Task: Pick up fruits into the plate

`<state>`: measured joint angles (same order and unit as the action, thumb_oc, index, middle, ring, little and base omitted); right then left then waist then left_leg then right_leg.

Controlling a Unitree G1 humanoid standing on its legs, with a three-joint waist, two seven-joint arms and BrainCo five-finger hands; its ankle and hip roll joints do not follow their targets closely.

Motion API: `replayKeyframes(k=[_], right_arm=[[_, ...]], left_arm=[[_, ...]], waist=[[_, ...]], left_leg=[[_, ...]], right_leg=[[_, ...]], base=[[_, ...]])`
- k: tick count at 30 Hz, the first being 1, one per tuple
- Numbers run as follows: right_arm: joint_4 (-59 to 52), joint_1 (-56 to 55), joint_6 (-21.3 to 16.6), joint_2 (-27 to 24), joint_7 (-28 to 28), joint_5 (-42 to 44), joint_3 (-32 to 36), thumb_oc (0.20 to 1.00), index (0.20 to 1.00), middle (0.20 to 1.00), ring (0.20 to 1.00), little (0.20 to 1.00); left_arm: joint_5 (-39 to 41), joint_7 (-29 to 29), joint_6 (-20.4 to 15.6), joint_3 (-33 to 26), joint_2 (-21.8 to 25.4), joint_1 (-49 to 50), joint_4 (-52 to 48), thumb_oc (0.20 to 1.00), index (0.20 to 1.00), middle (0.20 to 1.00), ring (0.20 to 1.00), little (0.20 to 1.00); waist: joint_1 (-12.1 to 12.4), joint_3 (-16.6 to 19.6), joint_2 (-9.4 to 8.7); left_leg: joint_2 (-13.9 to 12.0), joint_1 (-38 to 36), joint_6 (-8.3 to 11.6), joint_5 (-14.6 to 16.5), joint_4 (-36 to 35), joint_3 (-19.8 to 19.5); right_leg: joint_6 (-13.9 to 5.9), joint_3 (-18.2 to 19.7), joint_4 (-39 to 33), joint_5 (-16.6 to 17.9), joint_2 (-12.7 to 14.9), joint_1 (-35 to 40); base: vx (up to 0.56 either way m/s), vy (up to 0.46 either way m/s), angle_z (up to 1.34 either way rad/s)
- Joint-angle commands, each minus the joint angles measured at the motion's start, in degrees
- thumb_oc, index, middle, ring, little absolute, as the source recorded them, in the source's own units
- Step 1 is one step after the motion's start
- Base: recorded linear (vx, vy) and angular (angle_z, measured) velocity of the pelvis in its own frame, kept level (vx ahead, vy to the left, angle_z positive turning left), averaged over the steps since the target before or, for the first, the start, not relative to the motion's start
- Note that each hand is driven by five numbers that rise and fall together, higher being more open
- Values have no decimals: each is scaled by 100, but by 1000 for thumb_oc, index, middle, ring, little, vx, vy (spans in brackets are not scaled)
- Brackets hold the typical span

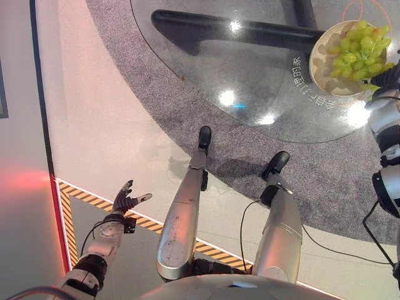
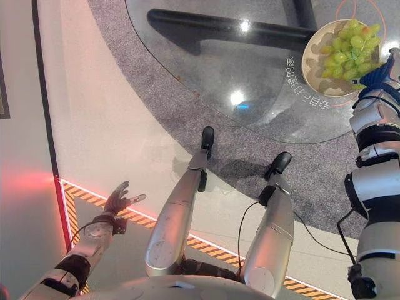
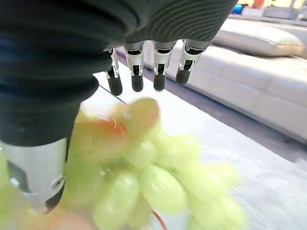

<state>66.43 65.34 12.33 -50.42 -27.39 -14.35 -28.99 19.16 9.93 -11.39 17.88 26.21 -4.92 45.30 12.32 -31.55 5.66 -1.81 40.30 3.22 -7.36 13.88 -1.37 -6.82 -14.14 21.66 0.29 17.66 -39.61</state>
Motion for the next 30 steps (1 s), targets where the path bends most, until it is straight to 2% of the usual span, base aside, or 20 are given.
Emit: replayKeyframes(k=[1, 4, 6, 7, 8, 9, 10, 11, 15, 18, 21, 23, 28, 29, 30], right_arm=[[-345, 56, -401, -718, -649, -290, -165, 1000, 1000, 1000, 1000, 1000], [-650, 16, -918, -704, -1145, -425, -141, 1000, 1000, 1000, 1000, 1000], [-786, -32, -1083, -681, -1327, -481, -117, 1000, 1000, 1000, 1000, 1000], [-965, -155, -1315, -615, -1510, -547, -62, 1000, 1000, 1000, 1000, 1000], [-1066, -222, -1461, -577, -1596, -524, -31, 1000, 1000, 1000, 1000, 1000], [-1155, -256, -1543, -540, -1628, -545, 22, 1000, 1000, 1000, 1000, 1000], [-1186, -306, -1588, -514, -1633, -558, 42, 1000, 1000, 1000, 1000, 1000], [-1279, -501, -1794, -394, -1630, -585, 104, 1000, 1000, 1000, 1000, 1000], [-1463, -1017, -2058, -116, -1472, -546, 228, 1000, 1000, 1000, 1000, 1000], [-1425, -1810, -2383, 367, -1209, -435, 507, 1000, 1000, 1000, 1000, 1000], [-1344, -2282, -2459, 724, -848, -144, 652, 1000, 1000, 1000, 1000, 1000], [-1237, -2855, -2613, 1161, -530, -25, 792, 1000, 1000, 1000, 1000, 1000], [-1517, -4282, -2614, 1912, -150, -34, 759, 1000, 1000, 1000, 1000, 1000], [-1544, -4878, -2660, 2126, -101, -28, 789, 1000, 1000, 1000, 1000, 1000], [-1505, -5060, -2628, 2242, -37, 41, 815, 1000, 1000, 1000, 1000, 1000]], left_arm=[[189, 64, 50, 104, 50, 472, -42, 1000, 1000, 1000, 1000, 1000], [296, 82, 97, 109, 28, 425, -28, 1000, 1000, 1000, 1000, 1000], [324, 89, 78, 108, 17, 409, 4, 1000, 1000, 1000, 1000, 1000], [331, 100, 43, 64, -3, 384, 87, 1000, 1000, 1000, 1000, 1000], [302, 113, 27, 38, -17, 358, 150, 1000, 1000, 1000, 1000, 1000], [271, 133, 18, -16, -29, 272, 206, 1000, 1000, 1000, 1000, 1000], [257, 143, 8, -30, -35, 262, 233, 1000, 1000, 1000, 1000, 1000], [228, 183, -5, -60, -68, 177, 361, 1000, 1000, 1000, 1000, 1000], [165, 232, -23, -148, -138, 4, 570, 1000, 1000, 1000, 1000, 1000], [-48, 275, 22, -226, -167, -202, 833, 1000, 1000, 1000, 1000, 1000], [-349, 340, 54, -228, -170, -358, 988, 1000, 1000, 1000, 1000, 1000], [-707, 349, 211, -210, -203, -491, 1167, 1000, 1000, 1000, 1000, 1000], [-1174, 382, 388, -162, -303, -467, 1481, 1000, 1000, 1000, 1000, 1000], [-1298, 382, 427, -159, -381, -409, 1590, 1000, 1000, 1000, 1000, 1000], [-1373, 369, 429, -162, -424, -388, 1637, 1000, 1000, 1000, 1000, 1000]], waist=[[-79, 175, 382], [-123, 175, 370], [-138, 175, 369], [-165, 175, 346], [-183, 175, 328], [-201, 175, 313], [-209, 175, 303], [-251, 175, 256], [-335, 175, 140], [-433, 175, -16], [-503, 175, -124], [-587, 208, -240], [-825, 765, -462], [-924, 1016, -552], [-963, 1106, -581]], left_leg=[[640, -5, -330, 1033, 578, 95], [639, -86, -324, 1040, 543, 120], [635, -124, -325, 1057, 540, 122], [637, -211, -319, 1066, 507, 125], [636, -264, -316, 1060, 478, 126], [628, -180, -335, 866, 409, 147], [627, -215, -330, 865, 396, 148], [613, -379, -320, 874, 327, 160], [583, -819, -287, 886, 152, 190], [490, -1463, -243, 900, -110, 206], [376, -1902, -200, 870, -355, 228], [253, -2428, -146, 862, -638, 283], [-30, -3127, -1, 732, -1335, 517], [-127, -3320, 58, 678, -1515, 667], [-169, -3403, 85, 654, -1584, 739]], right_leg=[[325, -61, 493, -713, -718, -73], [311, -52, 450, -704, -741, -6], [303, -52, 446, -704, -738, 21], [293, -42, 405, -698, -761, 95], [289, -39, 367, -684, -778, 144], [336, -110, 235, -479, -788, 97], [333, -107, 215, -475, -794, 132], [321, -93, 137, -463, -815, 275], [292, -89, -62, -447, -851, 699], [237, -92, -305, -437, -856, 1319], [188, -83, -508, -401, -863, 1741], [134, -70, -801, -356, -869, 2286], [19, -94, -1410, -235, -879, 3023], [-42, -113, -1606, -185, -869, 3248], [-64, -129, -1683, -161, -865, 3340]], base=[[0, 0, 0], [0, 0, 0], [-16, 2, -1], [-41, 4, -3], [-127, 22, -2], [-111, 24, 0], [-121, 30, 2], [-47, 13, 3], [-57, 11, 2], [-61, -4, 3], [-47, -14, 2], [0, 0, 0], [50, 15, -11], [59, 0, -18], [36, -6, -14]])
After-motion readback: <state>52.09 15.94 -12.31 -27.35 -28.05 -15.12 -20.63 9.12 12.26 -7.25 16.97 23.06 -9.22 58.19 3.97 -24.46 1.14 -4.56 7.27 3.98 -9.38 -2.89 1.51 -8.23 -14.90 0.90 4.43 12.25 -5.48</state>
